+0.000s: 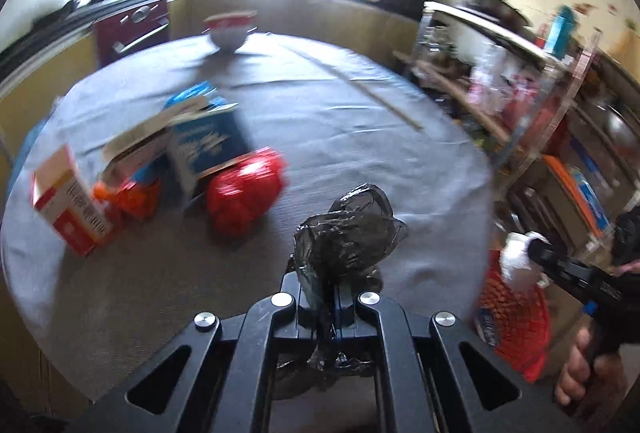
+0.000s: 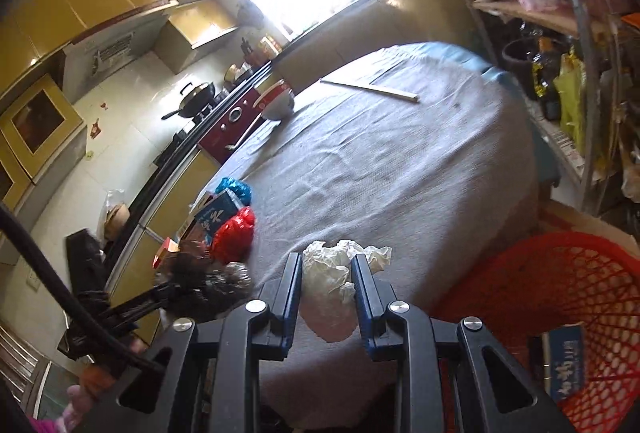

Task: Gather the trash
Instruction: 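Carry the black bag and tissue to the red basket and release both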

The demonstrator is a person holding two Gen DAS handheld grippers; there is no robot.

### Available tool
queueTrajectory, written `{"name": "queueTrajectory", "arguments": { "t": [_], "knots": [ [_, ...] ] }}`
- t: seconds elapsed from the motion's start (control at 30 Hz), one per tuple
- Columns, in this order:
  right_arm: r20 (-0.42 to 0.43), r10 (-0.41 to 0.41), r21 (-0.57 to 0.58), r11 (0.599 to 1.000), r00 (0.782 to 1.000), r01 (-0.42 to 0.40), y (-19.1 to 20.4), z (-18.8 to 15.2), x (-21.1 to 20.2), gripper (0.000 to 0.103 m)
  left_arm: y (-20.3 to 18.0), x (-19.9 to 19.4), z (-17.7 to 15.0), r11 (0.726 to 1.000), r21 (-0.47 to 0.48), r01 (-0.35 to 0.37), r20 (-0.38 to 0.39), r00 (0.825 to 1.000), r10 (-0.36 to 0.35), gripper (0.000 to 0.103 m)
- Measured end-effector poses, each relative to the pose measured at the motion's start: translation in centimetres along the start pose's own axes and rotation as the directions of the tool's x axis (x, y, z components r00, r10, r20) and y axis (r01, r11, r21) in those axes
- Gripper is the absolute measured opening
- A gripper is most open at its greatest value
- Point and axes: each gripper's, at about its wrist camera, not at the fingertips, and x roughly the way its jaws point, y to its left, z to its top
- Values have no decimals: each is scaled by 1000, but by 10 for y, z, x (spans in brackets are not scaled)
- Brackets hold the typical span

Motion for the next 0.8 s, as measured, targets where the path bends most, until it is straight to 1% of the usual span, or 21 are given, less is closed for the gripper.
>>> {"name": "queueTrajectory", "arguments": {
  "t": [0.07,0.17,0.23,0.3,0.37,0.43,0.47,0.53,0.57,0.6,0.63,0.67,0.7,0.73,0.8],
  "knots": [
    [21,-20,10,1000,1000,20,-10,1,-13,27,-22,-6,1,998,49,47,-2,999,-47,6],
    [45,-53,27,998,998,52,-26,1,-34,27,-55,-6,2,986,110,128,-25,992,-126,6],
    [53,-79,39,996,996,77,-37,0,-46,27,-81,0,1,972,143,188,-59,982,-182,6],
    [56,-114,57,992,992,111,-52,-4,-60,27,-104,9,-1,958,171,232,-101,971,-217,6],
    [49,-149,92,985,988,145,-71,-12,-74,27,-128,20,-5,941,203,270,-144,959,-244,6],
    [42,-181,125,977,983,174,-86,-19,-84,27,-146,29,-13,930,238,282,-176,954,-244,6],
    [34,-190,146,972,981,183,-94,-23,-88,27,-156,34,-18,922,253,293,-199,948,-247,6],
    [19,-205,182,963,979,199,-108,-30,-93,27,-173,48,-26,909,267,319,-258,933,-252,7],
    [8,-211,196,959,977,206,-113,-33,-95,27,-181,56,-31,906,273,324,-290,926,-244,10],
    [-2,-212,207,956,977,208,-116,-35,-97,27,-189,62,-37,902,280,328,-321,918,-234,24],
    [-28,-206,232,950,978,207,-124,-39,-97,28,-194,67,-42,900,286,328,-343,912,-223,46],
    [-48,-202,254,944,978,208,-128,-41,-96,31,-197,70,-45,901,292,322,-351,912,-213,57],
    [-60,-197,272,940,979,206,-131,-43,-96,34,-198,70,-49,901,299,315,-343,916,-206,67],
    [-66,-178,299,935,982,190,-135,-45,-96,37,-198,68,-51,900,307,311,-333,920,-204,67],
    [-63,-165,310,934,984,176,-137,-46,-96,41,-195,61,-51,900,327,289,-316,931,-184,67]
  ]
}}
